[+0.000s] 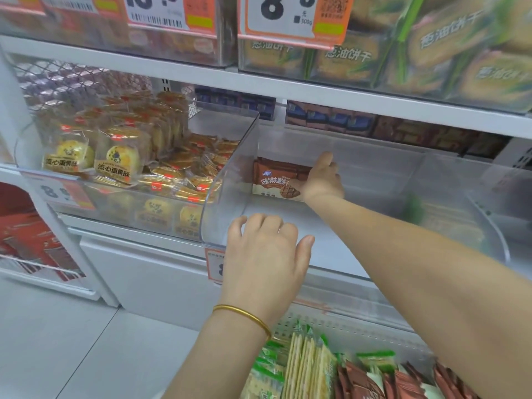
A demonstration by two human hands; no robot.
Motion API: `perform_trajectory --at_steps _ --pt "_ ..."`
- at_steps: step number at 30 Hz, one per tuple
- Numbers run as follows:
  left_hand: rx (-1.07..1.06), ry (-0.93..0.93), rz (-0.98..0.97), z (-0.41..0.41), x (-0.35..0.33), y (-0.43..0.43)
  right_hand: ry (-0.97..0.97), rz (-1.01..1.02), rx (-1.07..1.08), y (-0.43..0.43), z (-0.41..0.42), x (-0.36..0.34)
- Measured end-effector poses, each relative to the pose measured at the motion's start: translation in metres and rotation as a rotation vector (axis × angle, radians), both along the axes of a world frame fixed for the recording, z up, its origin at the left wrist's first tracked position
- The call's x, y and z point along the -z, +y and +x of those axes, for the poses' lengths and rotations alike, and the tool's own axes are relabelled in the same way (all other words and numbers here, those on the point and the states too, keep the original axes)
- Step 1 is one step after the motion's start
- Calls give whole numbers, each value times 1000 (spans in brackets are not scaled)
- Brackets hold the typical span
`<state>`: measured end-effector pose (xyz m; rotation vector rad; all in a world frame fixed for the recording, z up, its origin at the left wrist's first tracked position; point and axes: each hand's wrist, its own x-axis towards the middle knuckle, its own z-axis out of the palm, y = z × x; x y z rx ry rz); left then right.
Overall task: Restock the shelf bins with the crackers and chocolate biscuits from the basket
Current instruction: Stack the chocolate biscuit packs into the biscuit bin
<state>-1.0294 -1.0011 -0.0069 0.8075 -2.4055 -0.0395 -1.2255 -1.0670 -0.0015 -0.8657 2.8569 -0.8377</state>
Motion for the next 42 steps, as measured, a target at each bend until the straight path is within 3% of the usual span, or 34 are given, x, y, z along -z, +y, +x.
perform_trajectory --at_steps 4,7,9,11,14,18,23,27,36,39,42 --pt "52 149 -36 7 -7 22 -86 -260 -89 39 22 -33" --pt "185 276 -94 12 -15 53 -168 -585 -235 124 62 -63" --pt "303 277 -83 12 -13 74 -193 -659 -329 196 89 -66" --pt "381 183 -53 10 0 96 -283 -586 -397 260 98 -48" --pt "463 -61 3 5 29 122 -346 -189 -361 318 75 8" --pt "478 -265 97 -7 57 139 -247 303 -269 353 28 81" --pt "460 -359 258 -9 70 152 34 803 -515 362 36 114" --pt "444 -376 309 -5 78 155 145 808 -519 358 42 115" --pt "456 -367 414 -5 81 159 -42 606 -589 359 31 111" --pt "458 -369 537 -6 79 159 -231 424 -582 359 30 94" --pt "443 -339 730 -8 76 161 -195 328 -579 353 31 68"
